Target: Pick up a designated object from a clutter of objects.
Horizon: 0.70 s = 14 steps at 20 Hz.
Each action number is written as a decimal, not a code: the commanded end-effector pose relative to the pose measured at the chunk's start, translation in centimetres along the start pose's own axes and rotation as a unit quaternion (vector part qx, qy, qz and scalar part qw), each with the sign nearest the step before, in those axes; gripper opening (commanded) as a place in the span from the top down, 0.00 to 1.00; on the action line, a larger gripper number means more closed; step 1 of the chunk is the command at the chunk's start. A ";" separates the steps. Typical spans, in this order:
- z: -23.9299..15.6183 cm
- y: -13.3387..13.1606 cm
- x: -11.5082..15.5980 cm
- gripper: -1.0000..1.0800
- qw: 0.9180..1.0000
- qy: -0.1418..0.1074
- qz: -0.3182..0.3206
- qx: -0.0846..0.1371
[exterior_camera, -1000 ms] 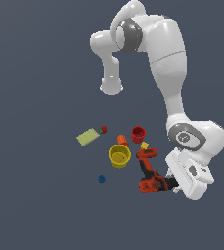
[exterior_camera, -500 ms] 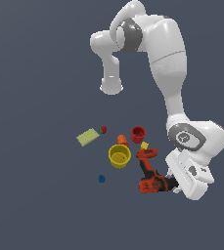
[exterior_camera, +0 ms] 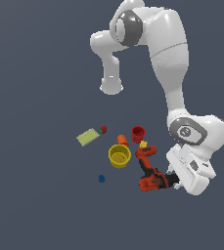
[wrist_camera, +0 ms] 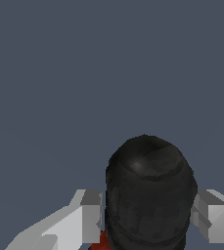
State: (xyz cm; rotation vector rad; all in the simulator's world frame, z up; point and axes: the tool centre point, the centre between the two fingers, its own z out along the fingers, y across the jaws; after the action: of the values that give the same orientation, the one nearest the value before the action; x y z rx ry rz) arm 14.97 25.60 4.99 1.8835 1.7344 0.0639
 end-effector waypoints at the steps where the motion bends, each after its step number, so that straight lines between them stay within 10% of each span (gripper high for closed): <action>1: -1.3 0.1 -0.4 1.00 1.000 0.001 0.001 -0.002; 14: -11.6 -0.9 -4.0 1.00 1.000 -0.001 0.000 -0.001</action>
State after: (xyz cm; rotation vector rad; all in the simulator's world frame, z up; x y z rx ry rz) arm 9.51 25.94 13.98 1.8830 1.7332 0.0563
